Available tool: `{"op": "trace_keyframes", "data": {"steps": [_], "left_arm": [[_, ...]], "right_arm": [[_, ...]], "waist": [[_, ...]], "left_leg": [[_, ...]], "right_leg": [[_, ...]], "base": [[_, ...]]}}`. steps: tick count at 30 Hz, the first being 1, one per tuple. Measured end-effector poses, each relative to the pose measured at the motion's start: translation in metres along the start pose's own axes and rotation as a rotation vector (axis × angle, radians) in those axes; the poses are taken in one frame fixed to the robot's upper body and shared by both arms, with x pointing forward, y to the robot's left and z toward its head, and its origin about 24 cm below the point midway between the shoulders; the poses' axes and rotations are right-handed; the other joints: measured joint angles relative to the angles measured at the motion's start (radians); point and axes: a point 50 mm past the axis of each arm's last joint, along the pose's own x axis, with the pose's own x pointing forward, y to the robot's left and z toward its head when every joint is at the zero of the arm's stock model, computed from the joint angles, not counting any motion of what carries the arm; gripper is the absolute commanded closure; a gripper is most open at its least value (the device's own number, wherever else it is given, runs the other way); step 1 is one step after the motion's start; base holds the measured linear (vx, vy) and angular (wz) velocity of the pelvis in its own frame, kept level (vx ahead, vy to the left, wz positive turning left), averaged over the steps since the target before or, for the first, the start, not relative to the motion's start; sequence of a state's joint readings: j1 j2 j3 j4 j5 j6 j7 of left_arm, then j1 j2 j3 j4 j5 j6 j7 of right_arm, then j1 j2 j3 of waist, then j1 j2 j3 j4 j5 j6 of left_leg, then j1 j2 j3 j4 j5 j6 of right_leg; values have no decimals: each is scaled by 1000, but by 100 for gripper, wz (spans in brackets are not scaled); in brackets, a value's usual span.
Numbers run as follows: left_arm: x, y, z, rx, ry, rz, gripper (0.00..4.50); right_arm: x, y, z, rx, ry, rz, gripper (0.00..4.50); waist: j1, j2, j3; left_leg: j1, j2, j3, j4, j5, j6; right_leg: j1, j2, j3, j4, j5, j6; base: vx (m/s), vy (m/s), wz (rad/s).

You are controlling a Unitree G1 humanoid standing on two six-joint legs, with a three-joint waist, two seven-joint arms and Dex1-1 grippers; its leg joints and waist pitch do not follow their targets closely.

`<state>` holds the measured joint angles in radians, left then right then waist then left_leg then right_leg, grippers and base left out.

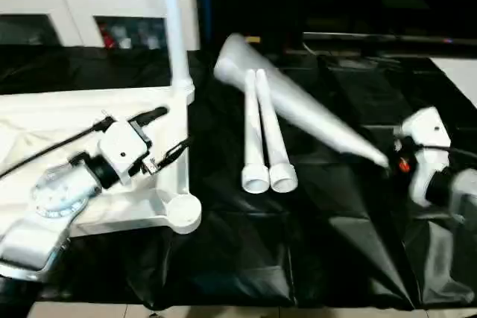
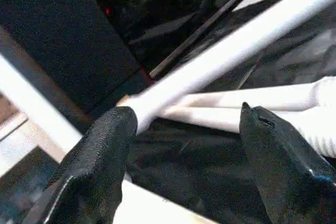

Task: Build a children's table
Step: Insert table leg to table base

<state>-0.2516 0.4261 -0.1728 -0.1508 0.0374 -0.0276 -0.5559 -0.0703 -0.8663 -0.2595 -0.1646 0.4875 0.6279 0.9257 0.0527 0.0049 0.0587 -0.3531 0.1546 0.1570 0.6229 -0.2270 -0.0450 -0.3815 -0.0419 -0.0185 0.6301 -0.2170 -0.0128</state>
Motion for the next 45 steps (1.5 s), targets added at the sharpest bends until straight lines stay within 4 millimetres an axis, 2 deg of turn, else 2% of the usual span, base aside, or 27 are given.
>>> {"op": "trace_keyframes", "data": {"steps": [5, 11, 13, 17, 21, 24, 27, 31, 35, 45], "left_arm": [[3, -4, 13, 37, -47, -44, 95], [17, -11, 27, 186, -84, -133, 95], [20, -12, 30, 226, -88, -146, 95], [27, -1, 34, 377, -81, -130, 95], [27, 1, 34, 454, -75, -135, 95], [26, -1, 30, 469, -67, -173, 95], [26, -6, 29, 448, -71, -222, 95], [21, -17, 29, 392, -89, -328, 95], [18, -23, 27, 344, -82, -408, 95], [33, -13, 29, 401, -62, -346, 95]], "right_arm": [[-4, 6, 4, 5, 49, 116, 323], [27, 28, 24, -17, -34, 306, 323], [34, 33, 29, -28, -52, 350, 323], [46, 41, 39, -57, -61, 421, 323], [51, 43, 41, -61, -53, 436, 323], [56, 45, 39, -47, -41, 453, 323], [60, 47, 41, -55, -38, 468, 323], [62, 44, 44, -71, -46, 462, 323], [62, 43, 52, -109, -66, 452, 323], [64, 47, 53, -116, -75, 478, 323]], "waist": [[7, -9, 1], [1, -11, 1], [4, -14, 1], [9, -23, 6], [13, -27, 7], [17, -27, 6], [20, -27, 7], [33, -28, 7], [37, -29, 7], [36, -28, 6]], "left_leg": [[0, 1, 1, 0, 2, 3], [0, 1, 1, 0, 3, 4], [0, 1, 1, 0, 3, 4], [-4, 4, 1, 0, 4, 5], [-7, 4, 2, 0, 4, 6], [-10, 5, 5, 0, 6, 7], [-11, 10, 14, 0, 9, 8], [-11, 11, 17, 0, 10, 6], [-11, 13, 18, 0, 11, 2], [-12, 14, 18, 0, 13, 1]], "right_leg": [[0, 0, -2, 0, 0, 0], [0, -1, -2, 1, 0, 0], [0, -1, -2, 1, 0, 1], [-2, -2, -7, 1, 0, 0], [-2, -7, -13, 0, -1, 0], [-2, -11, -19, 0, -1, 0], [-3, -14, -22, 1, -1, 0], [-3, -15, -23, 2, -1, 0], [-3, -15, -25, 3, -1, 0], [-2, -15, -26, 3, 0, 0]], "base": [[0, 0, 0], [0, 0, 0], [0, 0, 0], [0, 0, 0], [0, 0, 0], [0, 0, 0], [0, 0, 0], [0, 0, 0], [0, 0, 0], [0, 0, 0]]}}
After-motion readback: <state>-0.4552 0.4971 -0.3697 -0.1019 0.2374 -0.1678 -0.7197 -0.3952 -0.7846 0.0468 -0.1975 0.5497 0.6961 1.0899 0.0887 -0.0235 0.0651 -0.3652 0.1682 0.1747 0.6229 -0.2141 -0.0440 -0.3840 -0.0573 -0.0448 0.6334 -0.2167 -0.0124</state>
